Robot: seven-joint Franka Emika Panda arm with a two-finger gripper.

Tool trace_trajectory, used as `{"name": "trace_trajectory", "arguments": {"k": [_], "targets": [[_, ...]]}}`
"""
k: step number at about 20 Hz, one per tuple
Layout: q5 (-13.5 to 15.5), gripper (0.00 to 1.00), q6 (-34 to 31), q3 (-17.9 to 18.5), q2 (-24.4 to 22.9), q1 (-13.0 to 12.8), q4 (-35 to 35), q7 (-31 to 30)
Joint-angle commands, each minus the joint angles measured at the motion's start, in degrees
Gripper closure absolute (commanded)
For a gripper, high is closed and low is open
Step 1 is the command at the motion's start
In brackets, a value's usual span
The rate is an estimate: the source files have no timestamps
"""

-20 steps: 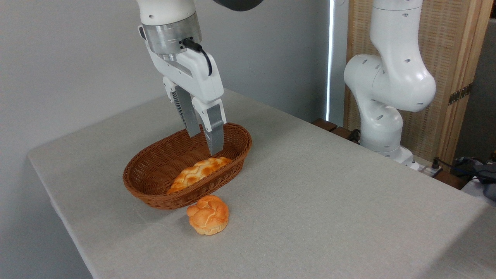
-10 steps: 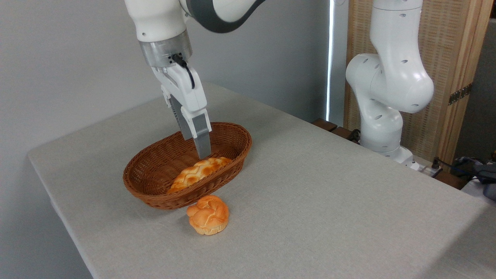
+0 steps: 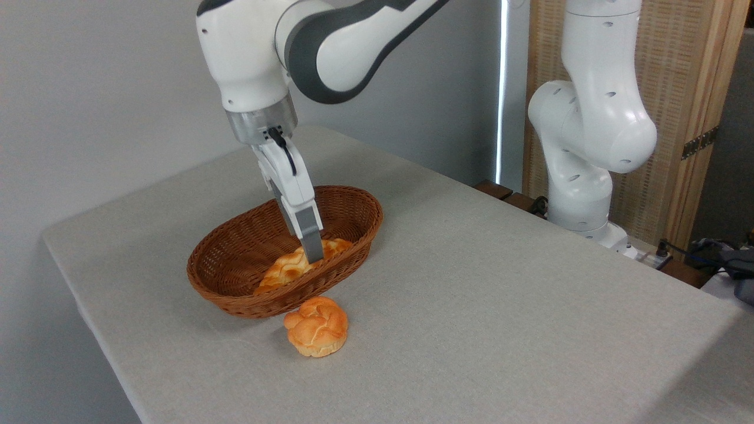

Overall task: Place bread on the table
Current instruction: 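Lower the gripper into the basket around the braided loaf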

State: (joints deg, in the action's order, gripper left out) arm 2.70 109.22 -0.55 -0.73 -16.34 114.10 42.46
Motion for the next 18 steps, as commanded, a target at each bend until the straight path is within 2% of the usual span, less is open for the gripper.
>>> {"name": "trace_trajectory", "arguments": {"k": [1, 7, 18], "targets": [[0.02, 0.0, 2.23, 0.2, 0.38, -0.27, 1.03, 0.87], [0.11, 0.0, 3.46, 0.2, 1.96, -2.11, 1.65, 0.69], [0.37, 0.0, 5.65, 0.2, 4.07, -2.73, 1.65, 0.69]]}}
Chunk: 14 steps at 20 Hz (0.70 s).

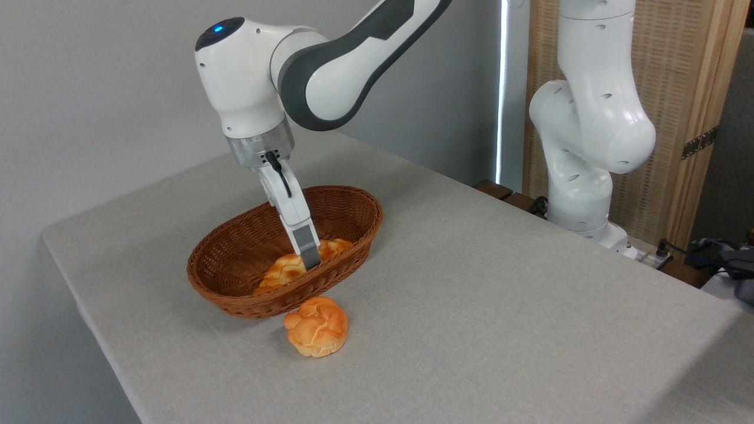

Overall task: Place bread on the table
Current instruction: 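Lower the gripper into the basket around the braided loaf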

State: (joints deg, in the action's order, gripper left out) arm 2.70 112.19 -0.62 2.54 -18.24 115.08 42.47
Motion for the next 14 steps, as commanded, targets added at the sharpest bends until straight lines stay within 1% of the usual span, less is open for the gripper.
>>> {"name": "trace_trajectory", "arguments": {"k": [1, 14], "targets": [[0.37, 0.0, 2.77, 0.27, 1.07, -1.35, 0.67, 0.69], [0.11, 0.0, 2.86, 0.27, 1.86, -1.36, 0.67, 0.78]]}}
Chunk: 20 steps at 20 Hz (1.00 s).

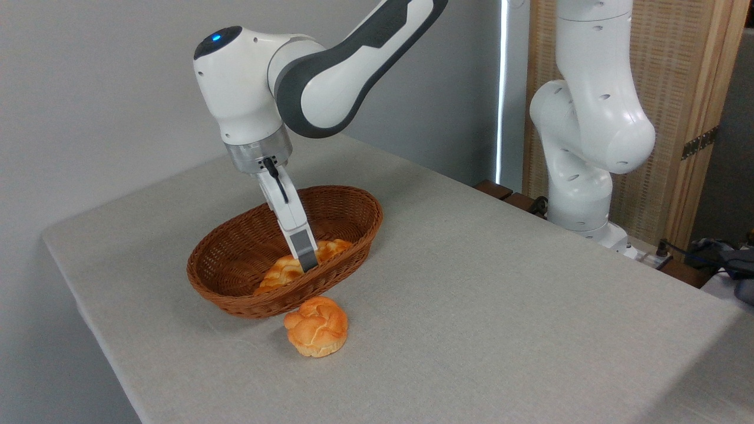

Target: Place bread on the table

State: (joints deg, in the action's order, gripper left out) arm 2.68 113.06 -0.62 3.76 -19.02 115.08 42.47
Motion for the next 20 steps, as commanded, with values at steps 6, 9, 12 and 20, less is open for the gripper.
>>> {"name": "trace_trajectory", "arguments": {"k": [6, 9, 12, 20], "targets": [[-0.04, 0.0, 2.43, 0.27, 0.81, -0.66, 0.67, 0.51], [-0.04, 0.23, 2.6, 0.18, 0.81, -0.66, 0.67, 0.25], [-0.04, 0.56, 2.6, 0.27, 0.81, -0.66, 0.67, 0.16], [-0.04, 0.61, 2.69, 0.27, 0.72, -0.66, 0.67, 0.25]]}}
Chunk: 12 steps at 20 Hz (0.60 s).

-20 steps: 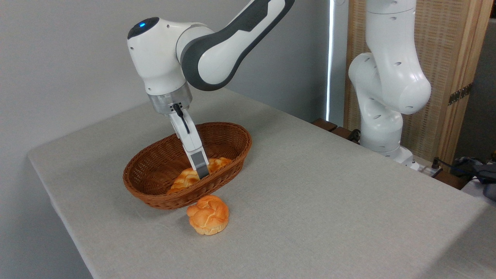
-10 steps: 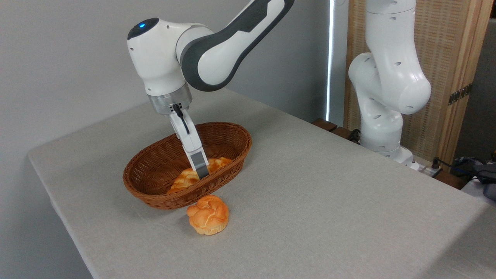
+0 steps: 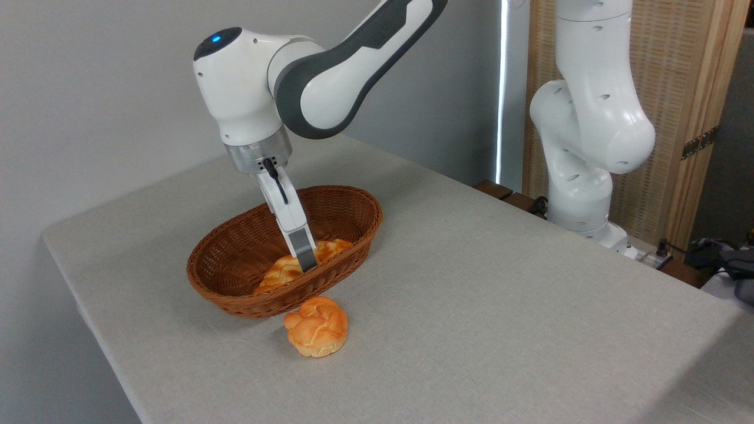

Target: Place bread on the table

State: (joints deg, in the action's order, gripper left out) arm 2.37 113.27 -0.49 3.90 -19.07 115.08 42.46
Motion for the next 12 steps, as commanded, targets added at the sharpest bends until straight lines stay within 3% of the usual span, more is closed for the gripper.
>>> {"name": "trace_trajectory", "arguments": {"k": [1, 12], "targets": [[0.27, 0.61, 2.49, 0.14, 0.58, -0.62, 0.67, 0.25], [0.45, 0.61, 1.61, 0.58, -1.35, -0.45, 0.23, 0.08]]}}
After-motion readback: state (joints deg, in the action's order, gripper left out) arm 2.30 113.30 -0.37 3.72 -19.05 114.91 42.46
